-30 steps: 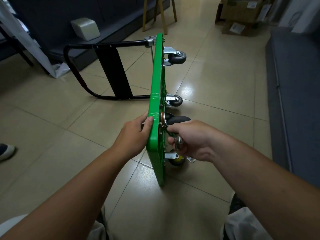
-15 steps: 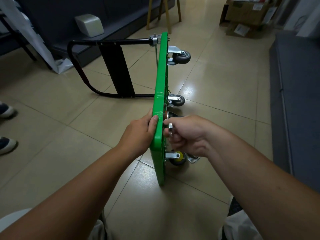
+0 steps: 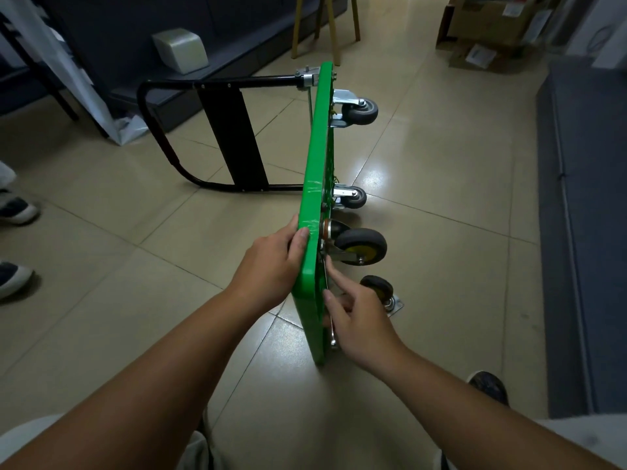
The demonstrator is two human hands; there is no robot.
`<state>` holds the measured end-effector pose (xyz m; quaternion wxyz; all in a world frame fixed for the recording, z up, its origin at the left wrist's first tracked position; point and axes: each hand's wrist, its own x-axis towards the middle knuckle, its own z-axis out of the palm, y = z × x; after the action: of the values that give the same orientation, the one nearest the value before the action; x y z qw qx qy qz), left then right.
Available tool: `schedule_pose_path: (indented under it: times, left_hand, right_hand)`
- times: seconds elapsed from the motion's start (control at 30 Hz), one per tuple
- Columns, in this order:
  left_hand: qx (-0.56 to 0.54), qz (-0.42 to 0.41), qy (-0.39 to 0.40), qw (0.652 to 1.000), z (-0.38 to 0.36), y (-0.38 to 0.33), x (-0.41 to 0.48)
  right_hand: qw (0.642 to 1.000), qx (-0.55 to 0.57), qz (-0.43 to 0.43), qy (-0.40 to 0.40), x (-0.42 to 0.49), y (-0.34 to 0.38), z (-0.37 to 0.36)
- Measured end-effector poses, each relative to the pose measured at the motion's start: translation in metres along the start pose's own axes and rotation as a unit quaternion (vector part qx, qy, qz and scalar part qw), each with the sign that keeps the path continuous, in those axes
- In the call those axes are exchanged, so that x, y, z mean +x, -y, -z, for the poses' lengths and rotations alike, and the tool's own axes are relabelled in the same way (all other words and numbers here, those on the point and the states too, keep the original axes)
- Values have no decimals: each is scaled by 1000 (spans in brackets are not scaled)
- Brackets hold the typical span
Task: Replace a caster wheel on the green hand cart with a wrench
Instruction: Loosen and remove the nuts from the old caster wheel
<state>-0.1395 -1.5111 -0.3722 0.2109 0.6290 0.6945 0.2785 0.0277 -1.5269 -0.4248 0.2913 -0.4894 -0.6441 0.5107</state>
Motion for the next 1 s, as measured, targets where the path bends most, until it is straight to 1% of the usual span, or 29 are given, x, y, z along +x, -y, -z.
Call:
schedule_pose_path:
  times: [0.1, 0.17, 0.23, 0.33, 0.43, 0.5, 0.53, 0.6, 0.67, 0.77, 0.83, 0.93, 1.0]
  left_hand:
    - [-15, 4, 6, 1000, 1, 1, 0]
    - [-35, 7, 26, 999, 4, -2, -1]
    - [-48, 0, 61, 997, 6, -4, -1]
    - [-56, -14, 104, 993, 11, -3, -1]
    - [-71, -9, 102, 992, 14, -5, -3]
    - [-76, -10, 101, 992, 15, -6, -3]
    - [-79, -10, 98, 992, 15, -5, -4]
    - [-87, -8, 90, 992, 16, -2, -6]
    - [-90, -12, 86, 992, 16, -1, -9]
    - [-87, -26, 84, 992, 15, -1, -17]
    - [-77, -29, 90, 993, 15, 0, -19]
    - [-59, -33, 103, 992, 16, 1, -20]
    - [-76, -24, 113, 990, 16, 0, -20]
  right_hand:
    - [993, -73, 78, -49, 7, -27, -2]
    - [985, -101, 121, -68, 12, -36, -3]
    - [984, -98, 129, -78, 15, -38, -7]
    - [987, -90, 109, -74, 11, -34, -9]
    - [992, -99, 68, -26, -5, -30, 3]
    - [996, -83, 26, -13, -16, -25, 15]
    - [998, -53, 0, -14, -20, -18, 19]
    - [996, 62, -68, -8, -25, 6, 25]
    - [977, 165, -138, 1, -22, 30, 28]
    - [941, 244, -234, 22, -12, 59, 34]
    - [931, 257, -256, 39, -5, 73, 40]
    - [926, 276, -250, 56, 3, 87, 49]
    - [926, 276, -252, 63, 6, 91, 52]
